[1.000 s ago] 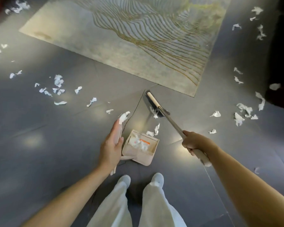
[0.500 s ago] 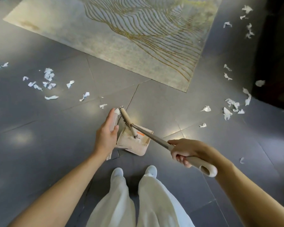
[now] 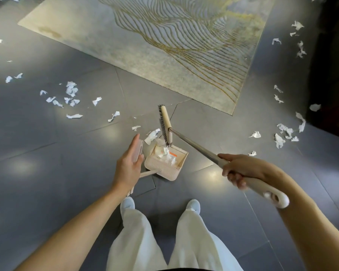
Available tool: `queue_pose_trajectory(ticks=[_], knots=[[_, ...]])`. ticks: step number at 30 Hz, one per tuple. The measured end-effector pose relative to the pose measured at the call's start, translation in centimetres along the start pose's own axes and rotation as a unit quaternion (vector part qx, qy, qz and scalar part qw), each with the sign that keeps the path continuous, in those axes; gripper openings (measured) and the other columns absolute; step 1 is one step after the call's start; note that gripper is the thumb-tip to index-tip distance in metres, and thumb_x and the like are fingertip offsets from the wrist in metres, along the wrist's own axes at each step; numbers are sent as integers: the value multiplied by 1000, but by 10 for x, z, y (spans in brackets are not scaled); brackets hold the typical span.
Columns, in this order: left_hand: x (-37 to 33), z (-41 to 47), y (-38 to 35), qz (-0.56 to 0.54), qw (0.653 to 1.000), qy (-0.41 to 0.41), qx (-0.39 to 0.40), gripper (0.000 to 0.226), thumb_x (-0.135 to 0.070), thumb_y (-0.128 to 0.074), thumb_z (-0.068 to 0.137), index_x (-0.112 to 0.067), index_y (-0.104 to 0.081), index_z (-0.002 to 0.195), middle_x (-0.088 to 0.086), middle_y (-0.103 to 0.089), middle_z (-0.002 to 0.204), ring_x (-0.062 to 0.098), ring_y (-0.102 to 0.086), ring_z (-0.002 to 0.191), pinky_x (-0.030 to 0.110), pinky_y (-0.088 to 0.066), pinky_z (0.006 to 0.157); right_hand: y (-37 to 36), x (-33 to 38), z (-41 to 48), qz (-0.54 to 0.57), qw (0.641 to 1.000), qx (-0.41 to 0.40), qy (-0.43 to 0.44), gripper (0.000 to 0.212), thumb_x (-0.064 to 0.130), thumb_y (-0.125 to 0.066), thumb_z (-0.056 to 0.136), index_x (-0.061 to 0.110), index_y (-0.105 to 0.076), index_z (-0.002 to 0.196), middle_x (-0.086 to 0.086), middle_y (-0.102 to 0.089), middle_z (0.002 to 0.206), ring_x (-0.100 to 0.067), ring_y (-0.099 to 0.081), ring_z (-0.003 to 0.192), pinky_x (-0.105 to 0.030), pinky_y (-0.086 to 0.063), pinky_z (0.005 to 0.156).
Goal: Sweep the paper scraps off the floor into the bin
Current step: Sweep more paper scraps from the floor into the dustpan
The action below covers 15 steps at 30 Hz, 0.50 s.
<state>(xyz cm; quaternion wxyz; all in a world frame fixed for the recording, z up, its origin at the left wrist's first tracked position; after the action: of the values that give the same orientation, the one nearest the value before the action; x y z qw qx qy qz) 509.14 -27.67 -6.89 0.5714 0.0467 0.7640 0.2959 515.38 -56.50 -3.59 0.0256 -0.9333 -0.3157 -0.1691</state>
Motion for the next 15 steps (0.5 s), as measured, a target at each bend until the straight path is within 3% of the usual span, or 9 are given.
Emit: queue_pose_trajectory(ticks=[4,7,11,15], knots=[[26,5,55,-11,1000,-9,13,63,-1,-53,93,-27,-31,146,-18,-37,137,1,-36,127,-7,-24,91,-46,27,9,79,997,4,-5,66,-6,-38,93,33,-33,146,-1,-33,47,-7,-31,30,-13,-28,29],[49,10,95,-23,1000,-7,20,62,-1,-53,93,-29,-32,145,-22,-36,137,-5,-33,127,-6,-24,94,-83,50,20,78,997,-8,7,67,-7,-38,93,32,-32,147,-1,-34,46,-6,-31,29,-13,-29,29],[79,21,145,-26,999,1,18,65,0,-54,93,-36,-29,141,-33,-34,132,-12,-34,124,-4,-24,95,-132,79,41,-18,998,-56,34,64,-9,-42,91,24,-36,145,-3,-40,37,-9,-35,28,-15,-33,33],[93,41,177,-3,1000,7,18,65,0,-56,92,-26,-30,146,-31,-32,130,-17,-31,119,-7,-22,91,-158,101,70,-191,973,-111,70,52,-3,-48,84,9,-46,135,-9,-50,53,-22,-45,47,-29,-41,51]])
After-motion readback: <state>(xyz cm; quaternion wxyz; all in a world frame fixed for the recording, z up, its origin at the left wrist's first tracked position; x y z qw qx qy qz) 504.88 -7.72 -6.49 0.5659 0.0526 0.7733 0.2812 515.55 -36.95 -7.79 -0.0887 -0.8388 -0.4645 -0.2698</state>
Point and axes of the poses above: each hand's wrist, its own z-axis towards the middle knuckle, its own y-axis out of the back of the hand, x = y × z, the point moved 8 cm from there along z, towards the middle knuckle
